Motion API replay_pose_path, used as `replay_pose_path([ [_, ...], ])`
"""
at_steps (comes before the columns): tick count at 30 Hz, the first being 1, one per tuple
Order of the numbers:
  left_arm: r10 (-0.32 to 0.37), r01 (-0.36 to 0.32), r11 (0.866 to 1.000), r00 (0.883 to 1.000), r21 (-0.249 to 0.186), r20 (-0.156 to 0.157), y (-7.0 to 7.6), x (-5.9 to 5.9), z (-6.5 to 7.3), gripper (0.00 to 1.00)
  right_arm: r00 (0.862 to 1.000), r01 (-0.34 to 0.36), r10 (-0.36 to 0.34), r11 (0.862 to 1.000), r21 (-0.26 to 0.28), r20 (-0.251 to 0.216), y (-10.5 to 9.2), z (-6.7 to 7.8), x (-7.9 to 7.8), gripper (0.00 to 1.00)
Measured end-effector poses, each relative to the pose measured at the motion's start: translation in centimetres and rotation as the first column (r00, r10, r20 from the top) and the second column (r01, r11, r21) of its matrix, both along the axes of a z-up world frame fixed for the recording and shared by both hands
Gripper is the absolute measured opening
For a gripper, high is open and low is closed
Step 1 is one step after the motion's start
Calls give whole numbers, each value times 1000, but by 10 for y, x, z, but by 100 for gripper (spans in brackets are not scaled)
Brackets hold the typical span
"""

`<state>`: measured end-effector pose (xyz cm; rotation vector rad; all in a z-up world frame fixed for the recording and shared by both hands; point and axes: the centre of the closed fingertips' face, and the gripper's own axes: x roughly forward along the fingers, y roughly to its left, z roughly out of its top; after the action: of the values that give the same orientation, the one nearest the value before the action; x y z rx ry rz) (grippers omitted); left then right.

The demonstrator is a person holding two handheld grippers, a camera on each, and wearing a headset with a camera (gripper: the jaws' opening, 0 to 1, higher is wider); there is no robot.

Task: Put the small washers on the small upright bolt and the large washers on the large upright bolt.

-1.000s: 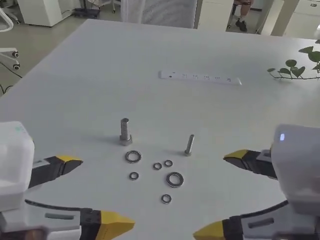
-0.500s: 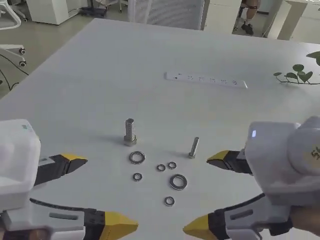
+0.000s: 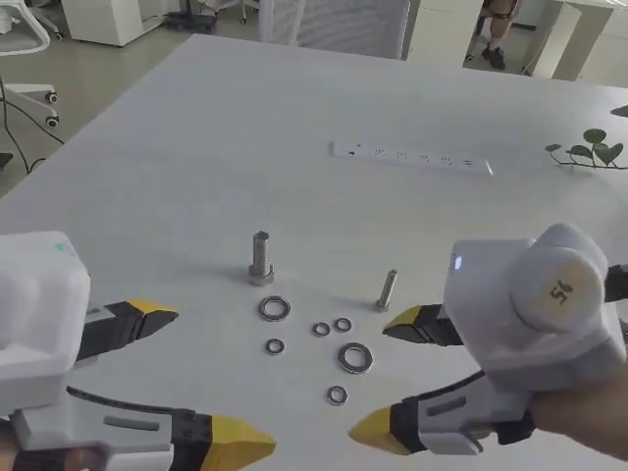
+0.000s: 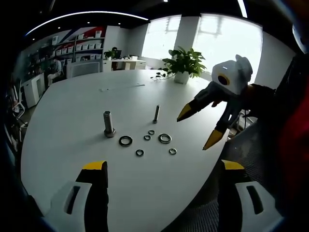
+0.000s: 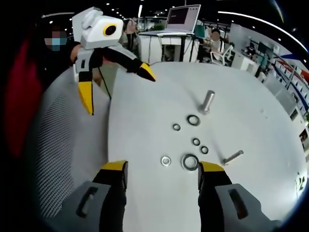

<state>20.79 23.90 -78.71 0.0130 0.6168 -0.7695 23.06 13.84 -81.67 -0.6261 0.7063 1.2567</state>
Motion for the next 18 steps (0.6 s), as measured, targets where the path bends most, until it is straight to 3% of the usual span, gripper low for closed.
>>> replay_pose_path([
  [18,-1,1,1000,1000,-2,-3,-1,3,0,94,997,-75,73,994,-74,-35,8,-25,5,39],
])
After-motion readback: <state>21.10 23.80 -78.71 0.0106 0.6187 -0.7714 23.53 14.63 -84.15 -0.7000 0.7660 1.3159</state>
